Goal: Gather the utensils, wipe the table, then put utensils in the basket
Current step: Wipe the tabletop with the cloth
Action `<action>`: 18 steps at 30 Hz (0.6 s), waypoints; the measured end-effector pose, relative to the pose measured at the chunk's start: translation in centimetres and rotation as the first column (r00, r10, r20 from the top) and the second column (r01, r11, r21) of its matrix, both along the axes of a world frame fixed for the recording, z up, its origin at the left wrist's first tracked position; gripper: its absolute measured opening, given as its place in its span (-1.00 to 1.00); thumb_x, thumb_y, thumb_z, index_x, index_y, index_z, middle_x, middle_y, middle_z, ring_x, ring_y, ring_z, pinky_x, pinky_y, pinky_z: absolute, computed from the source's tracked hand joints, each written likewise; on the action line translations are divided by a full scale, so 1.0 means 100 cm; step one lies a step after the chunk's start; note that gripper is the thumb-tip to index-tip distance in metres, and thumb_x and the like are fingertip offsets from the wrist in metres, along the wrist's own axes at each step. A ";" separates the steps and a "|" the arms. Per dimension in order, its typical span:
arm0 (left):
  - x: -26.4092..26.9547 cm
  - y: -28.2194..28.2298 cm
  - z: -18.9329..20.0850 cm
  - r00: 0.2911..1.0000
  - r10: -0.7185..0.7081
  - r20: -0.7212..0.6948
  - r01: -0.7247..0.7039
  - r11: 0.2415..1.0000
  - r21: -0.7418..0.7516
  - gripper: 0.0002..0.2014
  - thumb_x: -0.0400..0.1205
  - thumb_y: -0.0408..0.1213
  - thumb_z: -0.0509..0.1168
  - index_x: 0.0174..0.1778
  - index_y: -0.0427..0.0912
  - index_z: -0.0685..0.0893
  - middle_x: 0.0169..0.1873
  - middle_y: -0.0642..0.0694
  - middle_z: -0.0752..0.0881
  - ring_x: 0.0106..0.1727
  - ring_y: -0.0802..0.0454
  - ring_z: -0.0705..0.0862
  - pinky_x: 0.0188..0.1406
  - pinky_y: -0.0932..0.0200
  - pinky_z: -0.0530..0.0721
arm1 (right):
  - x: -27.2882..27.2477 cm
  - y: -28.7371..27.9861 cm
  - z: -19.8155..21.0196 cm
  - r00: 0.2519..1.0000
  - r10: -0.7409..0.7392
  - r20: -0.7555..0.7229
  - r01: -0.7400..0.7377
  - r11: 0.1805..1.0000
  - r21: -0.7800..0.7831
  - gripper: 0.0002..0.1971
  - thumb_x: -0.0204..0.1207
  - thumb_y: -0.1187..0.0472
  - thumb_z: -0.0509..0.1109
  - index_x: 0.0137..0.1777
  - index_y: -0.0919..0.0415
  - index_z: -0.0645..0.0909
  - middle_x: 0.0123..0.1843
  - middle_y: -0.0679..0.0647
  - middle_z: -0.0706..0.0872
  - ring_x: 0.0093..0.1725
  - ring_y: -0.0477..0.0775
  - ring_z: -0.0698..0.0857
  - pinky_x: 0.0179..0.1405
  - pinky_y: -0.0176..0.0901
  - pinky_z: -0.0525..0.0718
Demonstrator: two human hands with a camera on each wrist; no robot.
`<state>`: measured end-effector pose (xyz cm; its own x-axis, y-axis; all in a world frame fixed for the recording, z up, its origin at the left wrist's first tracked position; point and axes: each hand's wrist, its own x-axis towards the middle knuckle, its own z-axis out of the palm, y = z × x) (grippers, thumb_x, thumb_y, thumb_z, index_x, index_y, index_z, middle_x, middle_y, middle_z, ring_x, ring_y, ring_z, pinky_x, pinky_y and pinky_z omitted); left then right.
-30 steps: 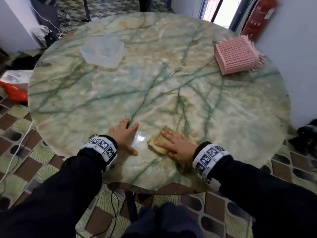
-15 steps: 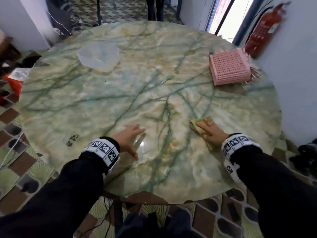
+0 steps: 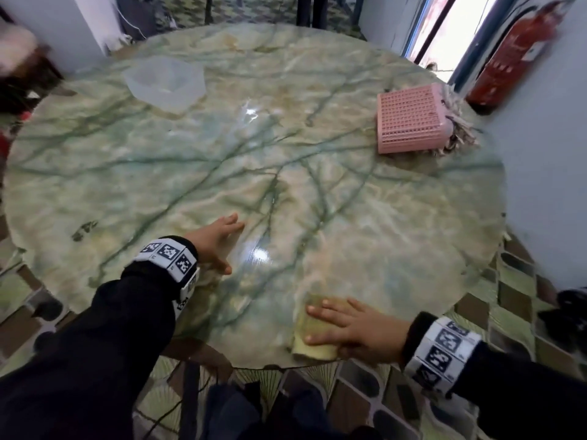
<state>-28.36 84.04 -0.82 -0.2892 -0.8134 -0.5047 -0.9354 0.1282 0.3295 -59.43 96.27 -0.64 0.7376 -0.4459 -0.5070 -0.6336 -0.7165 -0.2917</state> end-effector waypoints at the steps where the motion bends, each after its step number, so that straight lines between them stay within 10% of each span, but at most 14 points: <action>1: -0.001 0.000 0.000 1.000 0.008 0.006 -0.008 1.000 -0.003 0.12 0.28 -0.29 0.61 0.63 -0.14 0.01 0.65 -0.11 -0.10 0.67 -0.01 -0.11 0.65 0.09 -0.02 | -0.022 -0.013 0.002 1.000 -0.010 -0.014 0.009 1.000 -0.013 -0.44 0.69 0.04 0.09 0.63 -0.12 -0.03 0.54 -0.17 -0.40 0.60 -0.13 -0.26 0.58 0.00 -0.16; 5: -0.007 0.002 0.004 0.999 0.011 0.044 -0.011 1.000 -0.006 0.10 0.30 -0.32 0.60 0.63 -0.18 0.01 0.65 -0.15 -0.11 0.67 -0.03 -0.10 0.64 0.10 0.00 | -0.086 -0.094 -0.010 0.943 -0.330 -0.032 0.326 0.941 -0.088 -0.32 0.65 -0.23 -0.17 0.52 0.31 0.22 0.45 0.58 0.36 0.42 0.59 0.38 0.27 0.49 0.43; 9: -0.014 0.003 0.009 0.996 0.003 0.092 -0.001 1.000 -0.016 0.06 0.34 -0.31 0.58 0.62 -0.23 0.00 0.64 -0.21 -0.11 0.67 -0.10 -0.10 0.61 0.15 0.00 | -0.066 -0.146 -0.019 0.749 -0.662 0.006 0.642 0.724 -0.254 -0.33 0.58 -0.07 0.04 0.65 0.06 -0.04 0.67 0.35 -0.07 0.66 0.27 -0.02 0.63 -0.08 -0.04; 18: -0.014 0.004 0.011 0.998 0.000 0.067 0.000 1.000 -0.011 0.08 0.33 -0.29 0.58 0.62 -0.25 -0.01 0.64 -0.23 -0.11 0.67 -0.12 -0.07 0.59 0.16 0.02 | 0.041 -0.027 -0.007 1.000 -0.022 0.003 0.022 0.995 -0.093 -0.45 0.68 0.06 0.09 0.61 -0.26 0.01 0.69 -0.05 -0.24 0.67 0.06 -0.19 0.58 0.23 -0.13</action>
